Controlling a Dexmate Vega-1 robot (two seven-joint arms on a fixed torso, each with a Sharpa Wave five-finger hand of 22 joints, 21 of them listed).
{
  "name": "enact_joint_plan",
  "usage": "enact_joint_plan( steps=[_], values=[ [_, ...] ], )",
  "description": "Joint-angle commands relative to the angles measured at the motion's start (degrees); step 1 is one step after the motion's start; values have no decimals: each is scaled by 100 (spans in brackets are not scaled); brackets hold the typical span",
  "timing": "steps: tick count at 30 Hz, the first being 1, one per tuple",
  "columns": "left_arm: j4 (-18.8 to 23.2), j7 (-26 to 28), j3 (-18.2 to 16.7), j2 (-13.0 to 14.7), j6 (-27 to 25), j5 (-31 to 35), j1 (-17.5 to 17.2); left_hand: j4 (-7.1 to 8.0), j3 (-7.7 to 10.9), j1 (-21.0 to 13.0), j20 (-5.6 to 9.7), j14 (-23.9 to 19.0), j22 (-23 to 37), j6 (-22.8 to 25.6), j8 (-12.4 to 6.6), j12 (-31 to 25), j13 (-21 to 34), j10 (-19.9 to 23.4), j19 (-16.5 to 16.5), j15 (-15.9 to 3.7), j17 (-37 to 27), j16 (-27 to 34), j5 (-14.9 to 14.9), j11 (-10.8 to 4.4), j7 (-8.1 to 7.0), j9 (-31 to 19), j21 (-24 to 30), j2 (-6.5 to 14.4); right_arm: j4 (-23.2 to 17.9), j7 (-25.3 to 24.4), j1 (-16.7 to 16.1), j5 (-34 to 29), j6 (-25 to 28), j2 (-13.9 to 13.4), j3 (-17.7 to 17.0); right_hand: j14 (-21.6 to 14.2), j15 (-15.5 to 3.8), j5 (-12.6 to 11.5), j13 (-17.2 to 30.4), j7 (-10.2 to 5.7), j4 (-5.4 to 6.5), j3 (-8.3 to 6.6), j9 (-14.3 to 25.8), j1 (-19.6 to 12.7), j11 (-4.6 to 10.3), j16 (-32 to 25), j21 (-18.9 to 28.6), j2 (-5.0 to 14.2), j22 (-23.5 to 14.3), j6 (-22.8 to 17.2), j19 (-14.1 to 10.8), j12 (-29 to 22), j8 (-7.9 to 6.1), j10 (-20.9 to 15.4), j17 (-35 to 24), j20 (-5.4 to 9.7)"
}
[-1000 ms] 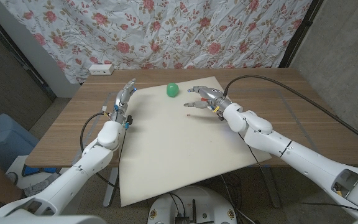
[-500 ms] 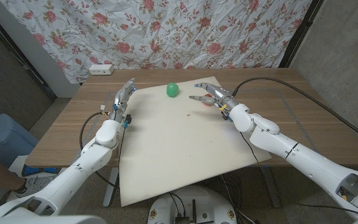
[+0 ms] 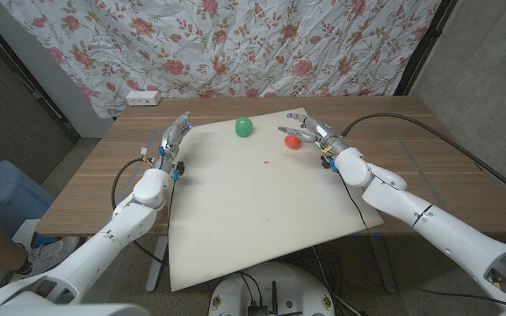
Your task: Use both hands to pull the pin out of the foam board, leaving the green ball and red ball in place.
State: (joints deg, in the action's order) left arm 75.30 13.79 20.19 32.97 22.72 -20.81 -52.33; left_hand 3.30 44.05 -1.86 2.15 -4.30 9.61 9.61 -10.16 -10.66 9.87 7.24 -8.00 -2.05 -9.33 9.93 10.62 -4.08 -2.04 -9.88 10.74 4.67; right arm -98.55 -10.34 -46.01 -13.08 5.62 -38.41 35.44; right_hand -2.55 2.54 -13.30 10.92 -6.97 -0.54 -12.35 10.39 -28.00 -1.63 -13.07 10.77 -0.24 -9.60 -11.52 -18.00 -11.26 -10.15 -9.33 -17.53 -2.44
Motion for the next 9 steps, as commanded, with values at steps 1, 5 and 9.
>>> enact_joint_plan(
  steps=[1,5,9],
  values=[
    [35,92,-29,-16,43,4,-58,-23,34,-56,289,-49,14,25,-15,-13,13,9,-26,-162,-8,10,11,28,29,-13,25,477,-98,-225,-314,707,-99,-44,-349,-25,-61,59,12,35,50,-8,6,46,10,-2,-7,121,0,0,0,-20,-11,-36,-13,45],
    [25,84,-27,-39,42,-21,-58,-34,42,-61,289,-49,14,28,-17,-16,14,15,-25,-159,-9,8,9,29,29,-14,24,477,-51,-271,-367,897,-212,-49,-429,-18,-79,93,10,53,72,-1,4,96,15,2,-12,157,0,-18,15,-17,-25,-33,-8,70],
    [-5,92,-35,-76,94,-46,-71,-42,47,-64,284,-49,14,31,-19,-16,14,14,-30,-162,-9,7,8,31,30,-14,26,477,8,-363,-425,1069,-322,-18,-506,-14,-77,130,8,88,99,12,1,162,2,4,-20,190,1,-45,38,-10,-40,-22,-4,81]
  ],
)
